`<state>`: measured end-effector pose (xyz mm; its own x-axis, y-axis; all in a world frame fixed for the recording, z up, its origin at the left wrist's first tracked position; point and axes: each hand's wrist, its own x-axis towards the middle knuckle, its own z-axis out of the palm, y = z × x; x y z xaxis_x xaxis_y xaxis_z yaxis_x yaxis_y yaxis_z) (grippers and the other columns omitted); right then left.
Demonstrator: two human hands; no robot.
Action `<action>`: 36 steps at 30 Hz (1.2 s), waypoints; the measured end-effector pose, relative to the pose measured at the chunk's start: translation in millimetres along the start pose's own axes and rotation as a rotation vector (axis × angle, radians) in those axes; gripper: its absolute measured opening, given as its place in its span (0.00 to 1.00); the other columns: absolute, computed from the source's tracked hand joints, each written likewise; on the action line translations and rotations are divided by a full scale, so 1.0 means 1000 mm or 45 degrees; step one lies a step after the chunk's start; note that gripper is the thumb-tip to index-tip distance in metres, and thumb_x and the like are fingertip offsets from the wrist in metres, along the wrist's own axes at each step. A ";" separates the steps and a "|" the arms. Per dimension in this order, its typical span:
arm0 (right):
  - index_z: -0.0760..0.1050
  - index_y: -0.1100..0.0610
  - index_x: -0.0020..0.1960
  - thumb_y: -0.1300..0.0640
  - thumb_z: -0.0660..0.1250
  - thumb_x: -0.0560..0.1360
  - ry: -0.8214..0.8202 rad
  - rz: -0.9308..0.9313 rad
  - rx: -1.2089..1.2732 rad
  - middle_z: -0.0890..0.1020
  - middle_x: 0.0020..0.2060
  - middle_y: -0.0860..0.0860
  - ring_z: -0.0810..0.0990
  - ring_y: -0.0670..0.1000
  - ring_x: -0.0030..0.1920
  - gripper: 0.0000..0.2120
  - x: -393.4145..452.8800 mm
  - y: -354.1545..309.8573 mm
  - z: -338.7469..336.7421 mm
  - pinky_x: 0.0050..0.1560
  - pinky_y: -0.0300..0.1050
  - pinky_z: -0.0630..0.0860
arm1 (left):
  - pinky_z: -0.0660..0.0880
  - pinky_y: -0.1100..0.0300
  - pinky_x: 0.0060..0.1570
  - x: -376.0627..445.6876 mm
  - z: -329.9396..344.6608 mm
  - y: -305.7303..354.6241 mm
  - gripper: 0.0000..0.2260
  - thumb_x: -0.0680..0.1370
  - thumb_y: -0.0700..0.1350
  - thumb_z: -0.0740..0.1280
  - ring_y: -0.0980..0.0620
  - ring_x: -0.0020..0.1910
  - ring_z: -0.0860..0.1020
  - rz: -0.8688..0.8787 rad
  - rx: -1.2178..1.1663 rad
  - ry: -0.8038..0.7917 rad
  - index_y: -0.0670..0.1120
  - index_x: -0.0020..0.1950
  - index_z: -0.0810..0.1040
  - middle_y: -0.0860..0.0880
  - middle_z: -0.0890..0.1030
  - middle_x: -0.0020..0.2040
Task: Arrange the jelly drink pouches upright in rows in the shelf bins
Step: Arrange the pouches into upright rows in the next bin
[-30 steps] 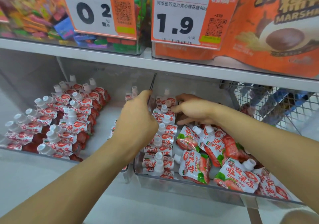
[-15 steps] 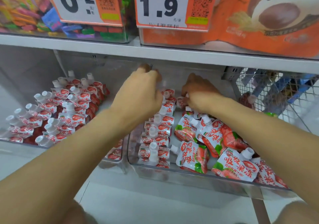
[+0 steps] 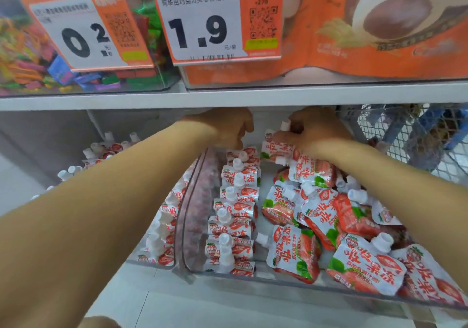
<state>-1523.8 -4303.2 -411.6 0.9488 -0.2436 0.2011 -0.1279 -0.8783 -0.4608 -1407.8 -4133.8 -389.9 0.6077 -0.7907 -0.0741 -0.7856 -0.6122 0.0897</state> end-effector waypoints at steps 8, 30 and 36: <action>0.74 0.55 0.48 0.51 0.61 0.82 0.090 -0.024 -0.122 0.79 0.46 0.55 0.78 0.58 0.49 0.09 -0.007 -0.011 -0.005 0.44 0.45 0.67 | 0.69 0.63 0.45 -0.002 0.001 0.001 0.11 0.73 0.43 0.74 0.52 0.46 0.76 0.034 0.090 -0.024 0.47 0.54 0.82 0.54 0.76 0.46; 0.79 0.51 0.54 0.54 0.74 0.74 -0.124 -0.265 -0.063 0.84 0.52 0.53 0.81 0.57 0.54 0.10 0.030 -0.026 0.055 0.51 0.45 0.75 | 0.77 0.60 0.42 -0.024 -0.005 0.005 0.06 0.71 0.42 0.74 0.53 0.40 0.81 0.044 -0.044 0.073 0.49 0.47 0.87 0.52 0.85 0.40; 0.81 0.52 0.51 0.55 0.71 0.76 -0.178 -0.209 0.018 0.84 0.53 0.52 0.82 0.55 0.53 0.05 0.032 -0.021 0.062 0.52 0.45 0.76 | 0.77 0.58 0.44 -0.024 -0.002 0.010 0.05 0.72 0.42 0.75 0.51 0.41 0.81 0.025 -0.027 0.118 0.47 0.47 0.87 0.51 0.85 0.41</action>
<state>-1472.5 -4266.6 -449.3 0.9876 -0.0376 0.1527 0.0345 -0.8954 -0.4440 -1429.8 -4121.3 -385.4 0.6009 -0.7991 0.0198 -0.7956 -0.5955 0.1110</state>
